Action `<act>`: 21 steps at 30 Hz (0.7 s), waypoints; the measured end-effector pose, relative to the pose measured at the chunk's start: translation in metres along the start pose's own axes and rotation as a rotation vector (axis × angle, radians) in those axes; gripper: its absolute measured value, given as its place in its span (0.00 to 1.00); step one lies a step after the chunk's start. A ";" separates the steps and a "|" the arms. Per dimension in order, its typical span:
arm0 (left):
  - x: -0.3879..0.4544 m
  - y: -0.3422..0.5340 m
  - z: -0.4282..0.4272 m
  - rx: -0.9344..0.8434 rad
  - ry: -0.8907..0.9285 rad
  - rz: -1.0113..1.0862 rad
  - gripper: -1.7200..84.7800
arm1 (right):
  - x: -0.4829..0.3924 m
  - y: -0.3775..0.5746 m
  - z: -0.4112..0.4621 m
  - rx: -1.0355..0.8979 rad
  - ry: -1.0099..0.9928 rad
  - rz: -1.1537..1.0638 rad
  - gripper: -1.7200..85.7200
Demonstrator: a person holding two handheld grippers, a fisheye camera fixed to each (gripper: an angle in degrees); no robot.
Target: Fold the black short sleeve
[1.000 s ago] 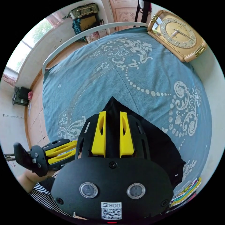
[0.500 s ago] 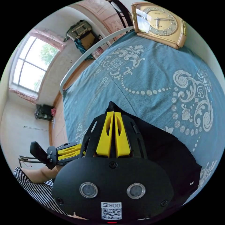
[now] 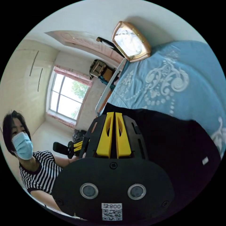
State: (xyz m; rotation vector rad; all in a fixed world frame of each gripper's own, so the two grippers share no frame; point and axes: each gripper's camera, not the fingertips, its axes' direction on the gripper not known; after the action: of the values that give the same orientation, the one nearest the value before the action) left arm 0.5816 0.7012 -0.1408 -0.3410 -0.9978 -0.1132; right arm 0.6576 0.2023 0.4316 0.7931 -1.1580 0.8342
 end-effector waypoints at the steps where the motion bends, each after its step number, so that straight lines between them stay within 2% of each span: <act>1: 0.012 -0.001 0.002 -0.010 -0.001 0.046 0.04 | 0.014 0.009 -0.018 0.015 0.021 0.040 0.07; 3: 0.057 -0.003 0.014 -0.057 -0.008 0.197 0.03 | 0.035 0.021 -0.037 0.016 0.036 0.107 0.10; 8: 0.126 0.001 0.032 -0.124 -0.043 0.381 0.03 | 0.072 0.027 -0.055 -0.074 0.039 0.193 0.13; 13: 0.165 0.002 0.043 -0.160 -0.055 0.429 0.03 | 0.088 0.017 -0.062 -0.106 0.042 0.210 0.12; 17: 0.195 0.003 0.048 -0.166 -0.105 0.489 0.03 | 0.095 0.019 -0.085 -0.026 -0.037 0.199 0.12; 21: 0.220 0.003 0.055 -0.171 -0.120 0.529 0.03 | 0.105 0.020 -0.092 -0.054 0.012 0.230 0.12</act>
State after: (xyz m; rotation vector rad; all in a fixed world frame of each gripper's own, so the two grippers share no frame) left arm 0.6569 0.7364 0.0701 -0.7640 -0.9883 0.3062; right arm 0.7011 0.3067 0.5154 0.6172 -1.2713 0.9915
